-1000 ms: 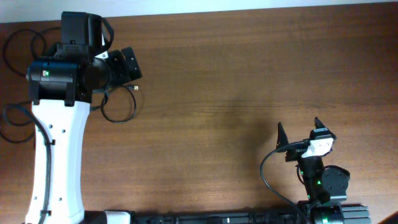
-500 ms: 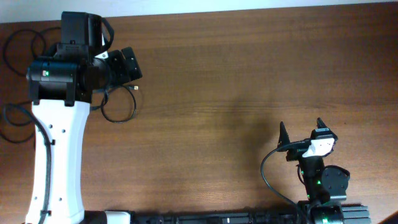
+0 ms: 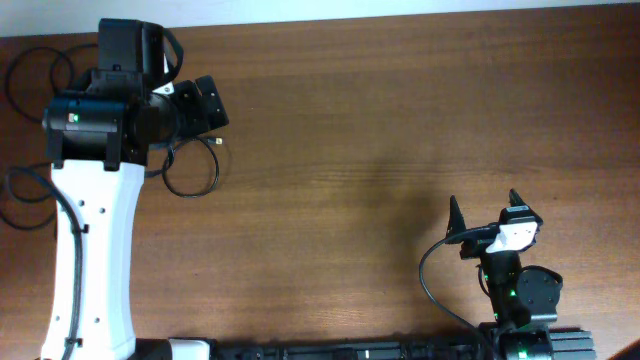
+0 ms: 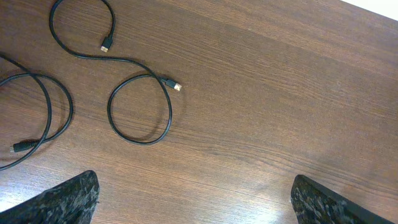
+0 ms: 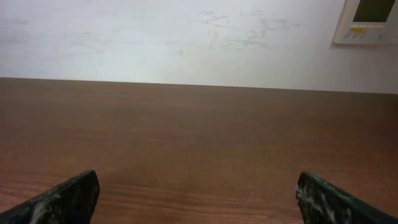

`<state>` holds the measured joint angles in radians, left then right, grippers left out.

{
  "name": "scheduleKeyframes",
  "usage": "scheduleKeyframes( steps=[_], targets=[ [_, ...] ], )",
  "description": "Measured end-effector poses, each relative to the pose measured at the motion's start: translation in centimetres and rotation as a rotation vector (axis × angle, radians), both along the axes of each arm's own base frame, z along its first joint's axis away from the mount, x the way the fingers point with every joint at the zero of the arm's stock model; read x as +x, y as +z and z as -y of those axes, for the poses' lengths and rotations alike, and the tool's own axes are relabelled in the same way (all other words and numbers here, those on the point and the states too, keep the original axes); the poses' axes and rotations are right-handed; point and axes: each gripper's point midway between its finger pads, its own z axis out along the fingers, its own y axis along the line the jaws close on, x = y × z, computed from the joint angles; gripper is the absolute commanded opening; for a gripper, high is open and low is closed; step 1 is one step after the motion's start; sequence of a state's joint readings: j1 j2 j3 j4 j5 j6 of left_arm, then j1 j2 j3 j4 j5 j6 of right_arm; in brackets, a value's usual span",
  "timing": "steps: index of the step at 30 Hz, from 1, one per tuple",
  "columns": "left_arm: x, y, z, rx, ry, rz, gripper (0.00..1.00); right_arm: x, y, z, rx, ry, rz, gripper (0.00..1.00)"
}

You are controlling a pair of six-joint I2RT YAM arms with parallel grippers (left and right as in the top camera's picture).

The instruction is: Untangle cables

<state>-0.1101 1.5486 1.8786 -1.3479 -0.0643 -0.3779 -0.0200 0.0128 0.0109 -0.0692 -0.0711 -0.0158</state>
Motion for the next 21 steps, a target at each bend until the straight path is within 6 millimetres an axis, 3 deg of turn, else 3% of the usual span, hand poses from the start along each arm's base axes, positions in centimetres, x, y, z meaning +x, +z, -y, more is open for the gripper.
scheduleKeyframes(
  steps=[9,12,16,21],
  targets=[
    [-3.4,-1.7,-0.5,0.024,0.003,-0.154,0.99,0.0,0.0,0.0,0.0,0.0,0.0,0.98],
    [-4.3,-2.9,0.0,0.067,-0.075,-0.183,0.99,0.0,0.0,0.0,-0.003,0.0,0.001,0.98],
    [-5.4,-4.5,0.1,0.093,-0.142,-0.116,0.99,0.0,0.0,0.0,-0.004,0.0,0.001,0.98],
    [-7.1,-6.6,0.9,0.124,-0.3,0.111,0.99,0.0,0.1,0.0,-0.007,0.0,0.003,0.98]
  ],
)
